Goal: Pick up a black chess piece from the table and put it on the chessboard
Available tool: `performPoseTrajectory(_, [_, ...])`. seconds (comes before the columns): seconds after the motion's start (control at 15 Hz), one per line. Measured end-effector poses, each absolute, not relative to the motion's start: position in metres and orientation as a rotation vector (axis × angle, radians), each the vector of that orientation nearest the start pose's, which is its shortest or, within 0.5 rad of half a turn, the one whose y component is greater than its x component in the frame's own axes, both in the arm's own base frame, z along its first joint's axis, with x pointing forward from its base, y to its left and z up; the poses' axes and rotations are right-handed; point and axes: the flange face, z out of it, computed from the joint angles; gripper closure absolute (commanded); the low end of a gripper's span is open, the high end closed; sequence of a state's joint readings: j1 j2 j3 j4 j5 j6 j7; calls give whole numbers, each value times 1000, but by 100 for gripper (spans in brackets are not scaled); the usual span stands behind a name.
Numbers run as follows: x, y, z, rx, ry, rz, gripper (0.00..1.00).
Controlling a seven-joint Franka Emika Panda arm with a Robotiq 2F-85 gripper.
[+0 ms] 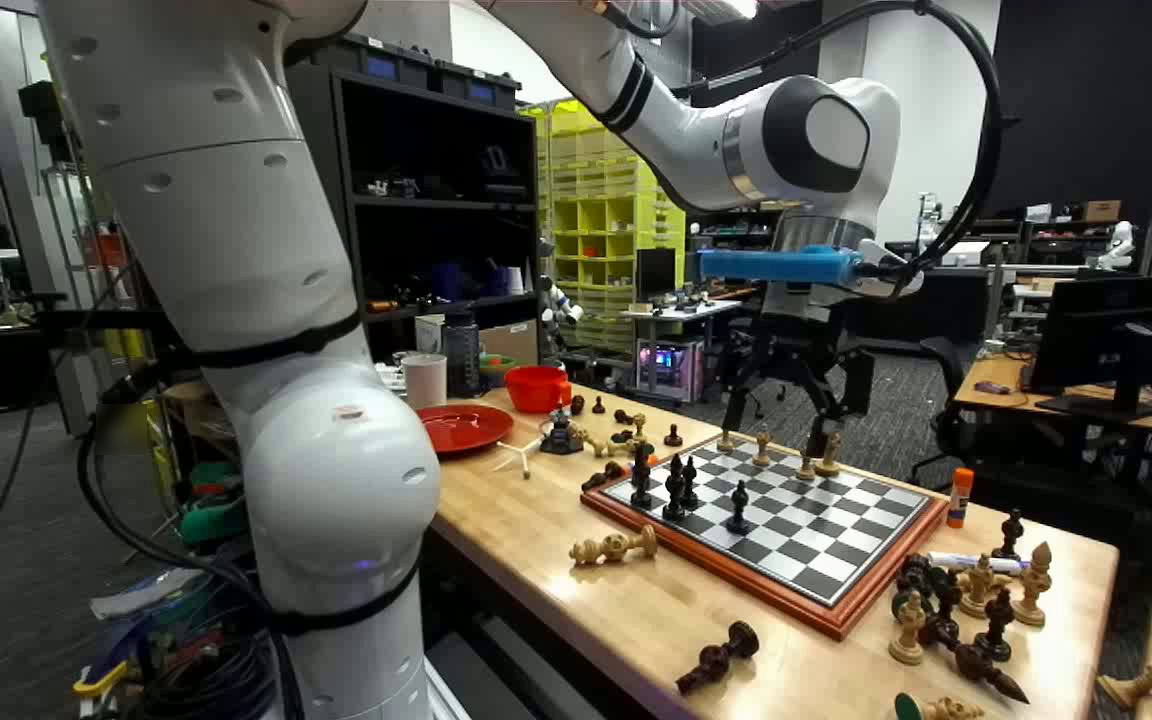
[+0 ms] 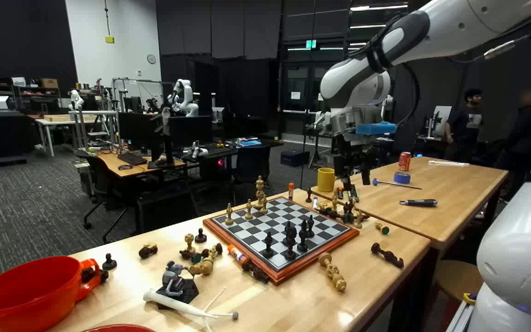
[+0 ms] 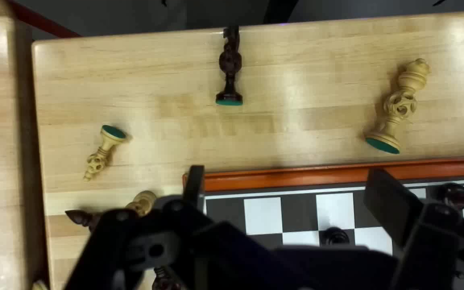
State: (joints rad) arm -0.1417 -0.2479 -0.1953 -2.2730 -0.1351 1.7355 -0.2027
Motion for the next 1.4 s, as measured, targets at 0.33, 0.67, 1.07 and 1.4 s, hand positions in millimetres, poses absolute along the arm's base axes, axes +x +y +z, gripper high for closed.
performPoseTrajectory(0.33, [409, -159, 436, -3105, 124, 474, 0])
performPoseTrajectory(0.67, [413, -159, 434, -3096, 115, 474, 0])
performPoseTrajectory(1.07, [479, -172, 448, -3146, 77, 316, 0])
performPoseTrajectory(1.4, [552, -224, 436, -3226, 194, 177, 0])
